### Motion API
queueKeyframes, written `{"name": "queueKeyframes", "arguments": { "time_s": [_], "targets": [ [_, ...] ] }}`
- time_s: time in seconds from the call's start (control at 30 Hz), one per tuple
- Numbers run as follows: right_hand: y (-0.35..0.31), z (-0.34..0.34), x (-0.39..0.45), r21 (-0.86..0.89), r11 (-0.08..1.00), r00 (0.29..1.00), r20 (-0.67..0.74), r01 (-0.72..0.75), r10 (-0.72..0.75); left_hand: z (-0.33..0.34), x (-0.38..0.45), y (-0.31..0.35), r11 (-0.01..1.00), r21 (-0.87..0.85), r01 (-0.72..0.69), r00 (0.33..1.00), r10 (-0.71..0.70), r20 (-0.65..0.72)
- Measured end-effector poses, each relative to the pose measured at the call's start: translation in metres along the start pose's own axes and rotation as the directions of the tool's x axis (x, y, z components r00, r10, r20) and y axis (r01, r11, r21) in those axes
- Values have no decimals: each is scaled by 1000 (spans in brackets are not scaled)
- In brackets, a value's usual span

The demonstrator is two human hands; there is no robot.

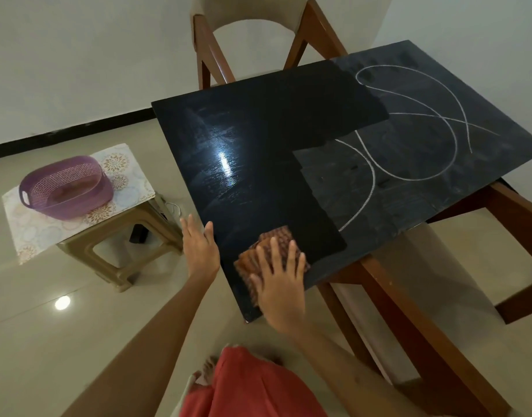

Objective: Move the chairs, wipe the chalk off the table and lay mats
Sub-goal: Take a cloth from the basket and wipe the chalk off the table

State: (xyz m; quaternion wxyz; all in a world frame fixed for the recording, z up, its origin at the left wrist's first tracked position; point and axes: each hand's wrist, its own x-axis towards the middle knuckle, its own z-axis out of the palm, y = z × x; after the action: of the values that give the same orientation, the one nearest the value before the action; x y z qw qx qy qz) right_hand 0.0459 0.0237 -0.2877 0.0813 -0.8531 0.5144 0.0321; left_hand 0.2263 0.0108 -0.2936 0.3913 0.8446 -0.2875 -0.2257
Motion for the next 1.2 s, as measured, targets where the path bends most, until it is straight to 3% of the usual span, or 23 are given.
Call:
{"name": "queueKeyframes", "arguments": {
  "time_s": [0.1,0.27,0.47,0.57,0.7,1.03,1.2],
  "targets": [
    [-18,12,-26,4,993,993,32,118,-118,-3,1,4,1000,18,6,1000,-6,-9],
    [19,14,-32,-48,984,985,31,171,-170,-1,3,21,996,86,0,998,5,-57],
    [95,-3,-10,-61,979,981,-47,-192,190,12,-1,43,982,142,-127,989,136,-52],
    [115,-13,11,-60,961,962,-36,-271,269,23,1,51,974,164,-153,986,161,-34],
    [126,-22,62,-62,982,983,4,-181,181,50,7,69,961,173,-215,976,220,-7],
    [125,-49,257,-13,995,995,-5,97,-97,135,37,121,964,170,-206,978,211,-9],
    [127,-53,293,-32,982,983,-13,185,-185,162,55,140,967,168,-192,979,200,-36]
  ]
}}
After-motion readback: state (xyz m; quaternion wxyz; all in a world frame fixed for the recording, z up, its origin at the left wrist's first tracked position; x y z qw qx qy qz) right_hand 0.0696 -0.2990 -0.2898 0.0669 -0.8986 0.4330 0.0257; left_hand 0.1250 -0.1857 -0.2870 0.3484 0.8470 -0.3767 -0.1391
